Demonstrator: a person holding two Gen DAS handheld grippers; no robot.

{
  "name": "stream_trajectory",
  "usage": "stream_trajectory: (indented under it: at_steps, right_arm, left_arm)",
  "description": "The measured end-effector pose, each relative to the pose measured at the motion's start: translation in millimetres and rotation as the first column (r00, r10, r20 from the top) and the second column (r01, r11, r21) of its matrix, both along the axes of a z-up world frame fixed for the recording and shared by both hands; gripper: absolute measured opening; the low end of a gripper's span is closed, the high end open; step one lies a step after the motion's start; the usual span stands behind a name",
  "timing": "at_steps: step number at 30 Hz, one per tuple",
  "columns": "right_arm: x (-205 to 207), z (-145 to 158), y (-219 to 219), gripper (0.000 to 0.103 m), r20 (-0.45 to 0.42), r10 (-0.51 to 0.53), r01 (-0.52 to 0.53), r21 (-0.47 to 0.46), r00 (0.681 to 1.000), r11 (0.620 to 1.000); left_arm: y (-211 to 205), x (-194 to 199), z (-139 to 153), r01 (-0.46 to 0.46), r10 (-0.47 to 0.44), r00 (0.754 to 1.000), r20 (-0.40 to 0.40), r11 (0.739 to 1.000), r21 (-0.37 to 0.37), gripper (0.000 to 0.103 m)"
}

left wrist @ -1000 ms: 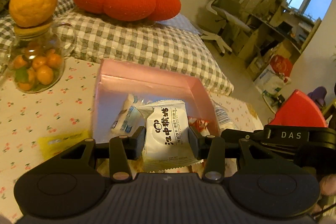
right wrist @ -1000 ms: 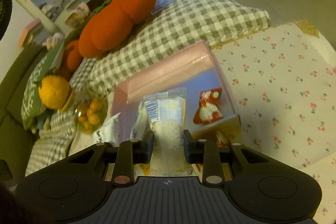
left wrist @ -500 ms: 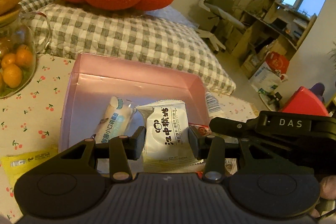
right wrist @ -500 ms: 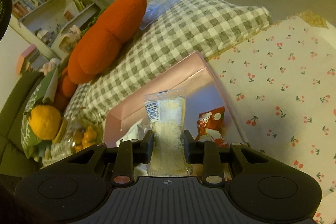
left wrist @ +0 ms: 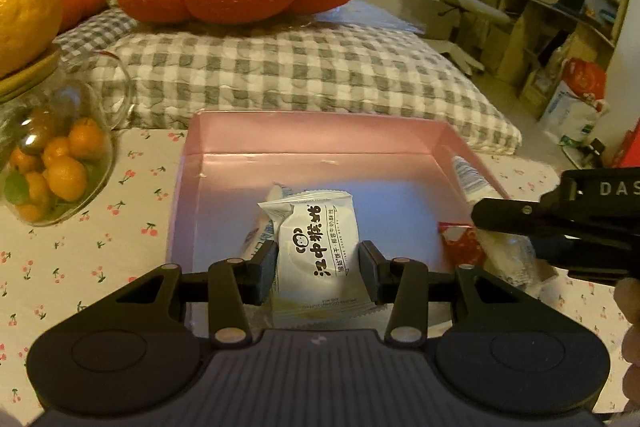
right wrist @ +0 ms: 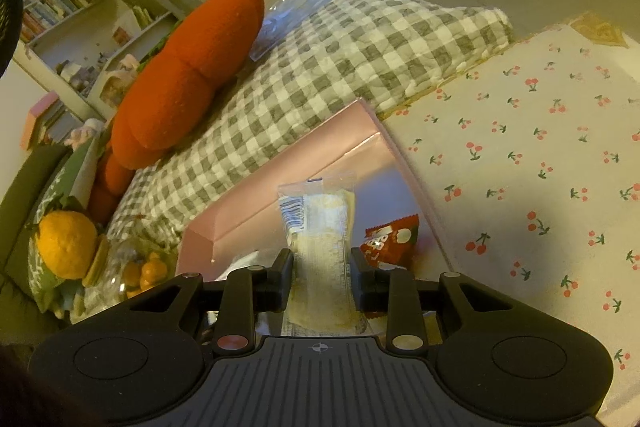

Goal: Organize snacks
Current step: 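Carry both packets into the silver box and open both tools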

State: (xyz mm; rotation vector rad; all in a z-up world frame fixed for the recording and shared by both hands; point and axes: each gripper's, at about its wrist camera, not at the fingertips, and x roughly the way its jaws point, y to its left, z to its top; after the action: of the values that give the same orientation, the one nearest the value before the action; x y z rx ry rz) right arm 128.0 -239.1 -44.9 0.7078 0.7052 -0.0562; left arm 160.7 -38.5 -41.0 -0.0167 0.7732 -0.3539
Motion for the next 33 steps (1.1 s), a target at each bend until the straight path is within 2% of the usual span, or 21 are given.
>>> stream_trajectory:
  at_steps: [4, 5, 6, 7, 12, 15, 23, 33]
  right_arm:
    - [0.0, 0.5, -0.4, 0.035, 0.004, -0.001, 0.001, 0.007, 1.000, 1.000]
    - [0.1, 0.7, -0.9, 0.040, 0.000, -0.003, 0.003, 0.011, 1.000, 1.000]
    - [-0.3, 1.1, -1.4, 0.049, 0.000, -0.006, 0.006, 0.010, 1.000, 1.000]
    - [-1.1, 1.5, -1.2, 0.051, 0.002, -0.007, 0.007, 0.006, 1.000, 1.000]
    - [-2.7, 2.2, -0.7, 0.052, -0.020, 0.007, -0.007, -0.006, 1.000, 1.000]
    - [-6.6, 5.7, -0.2, 0.056, -0.024, 0.015, -0.016, -0.024, 1.000, 1.000]
    - [-23.6, 21.9, -1.6, 0.071, -0.035, 0.046, -0.049, -0.081, 0.998, 0.996]
    - [-53.9, 31.7, -5.6, 0.082, -0.083, 0.073, -0.086, -0.162, 0.994, 0.983]
  left_arm:
    - [3.6, 2.7, 0.8, 0.001, -0.001, 1.000, -0.013, 1.000, -0.031, 0.045]
    - [4.9, 2.9, 1.2, -0.007, 0.007, 1.000, -0.014, 0.999, -0.039, 0.050]
    - [5.9, 2.6, 2.0, -0.017, 0.016, 1.000, -0.013, 0.999, -0.044, 0.055]
    - [7.0, 1.8, 3.2, -0.025, 0.025, 1.000, -0.011, 0.999, -0.047, 0.061]
    - [9.3, -1.6, 8.5, -0.023, 0.022, 1.000, -0.009, 0.998, -0.051, 0.066]
    - [10.1, -3.0, 10.3, -0.015, 0.014, 1.000, -0.012, 0.999, -0.046, 0.067]
    - [14.4, -13.8, 19.5, -0.009, 0.007, 1.000, -0.030, 0.998, -0.066, 0.081]
    - [22.0, -35.6, 28.0, 0.009, -0.009, 1.000, -0.017, 1.000, -0.019, 0.097]
